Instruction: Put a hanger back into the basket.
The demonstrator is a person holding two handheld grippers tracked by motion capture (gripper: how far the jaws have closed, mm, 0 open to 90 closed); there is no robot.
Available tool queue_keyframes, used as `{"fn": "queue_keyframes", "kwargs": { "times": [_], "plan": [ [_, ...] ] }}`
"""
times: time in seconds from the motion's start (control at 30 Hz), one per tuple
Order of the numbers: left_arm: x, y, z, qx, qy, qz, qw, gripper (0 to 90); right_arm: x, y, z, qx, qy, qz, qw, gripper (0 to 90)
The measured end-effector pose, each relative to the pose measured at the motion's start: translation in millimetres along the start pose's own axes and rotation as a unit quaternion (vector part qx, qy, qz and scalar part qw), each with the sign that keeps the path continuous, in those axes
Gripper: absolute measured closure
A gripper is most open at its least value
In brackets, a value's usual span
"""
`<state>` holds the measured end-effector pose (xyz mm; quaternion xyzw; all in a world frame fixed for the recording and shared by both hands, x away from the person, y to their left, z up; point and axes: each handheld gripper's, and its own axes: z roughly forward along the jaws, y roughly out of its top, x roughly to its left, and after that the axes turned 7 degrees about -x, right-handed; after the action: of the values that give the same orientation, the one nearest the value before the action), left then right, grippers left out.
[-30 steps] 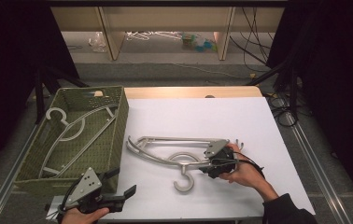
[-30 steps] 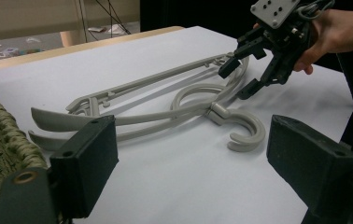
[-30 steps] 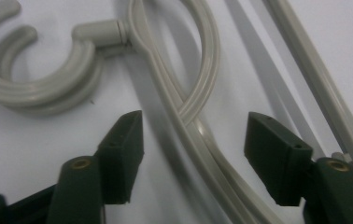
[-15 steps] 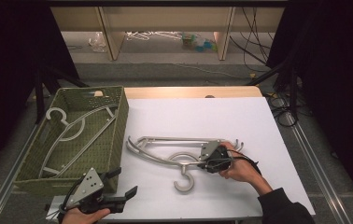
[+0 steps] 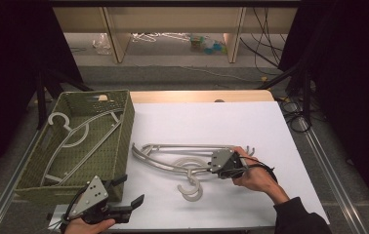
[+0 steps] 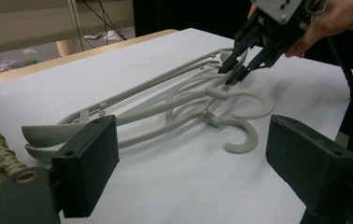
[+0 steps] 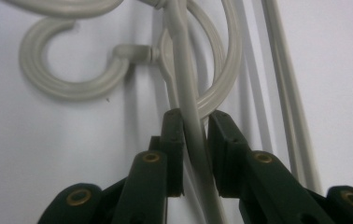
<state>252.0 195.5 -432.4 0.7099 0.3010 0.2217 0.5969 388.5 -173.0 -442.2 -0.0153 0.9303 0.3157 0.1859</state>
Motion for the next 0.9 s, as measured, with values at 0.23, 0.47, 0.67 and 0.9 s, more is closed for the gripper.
{"fn": "queue_keyframes", "kwargs": {
  "times": [0.23,0.47,0.67,0.9],
  "plan": [
    [3.0,0.7,-0.2,-0.003,0.011,-0.006,0.9999,18.1,0.3,6.1,-15.4,-0.015,-0.025,-0.021,0.9994,81.5],
    [0.5,3.3,1.9,-0.002,0.024,0.008,0.9997,18.2,2.4,9.0,-29.7,-0.043,-0.026,-0.037,0.998,81.7],
    [-2.8,11.3,12.9,0.0,0.028,0.036,0.9989,19.8,19.7,11.5,-43.9,-0.07,-0.006,-0.037,0.9968,81.7],
    [-8.5,13.7,31.8,0.027,0.012,0.062,0.9977,25.2,35.3,3.9,-44.7,-0.066,0.018,-0.027,0.9973,81.7]
  ]
}}
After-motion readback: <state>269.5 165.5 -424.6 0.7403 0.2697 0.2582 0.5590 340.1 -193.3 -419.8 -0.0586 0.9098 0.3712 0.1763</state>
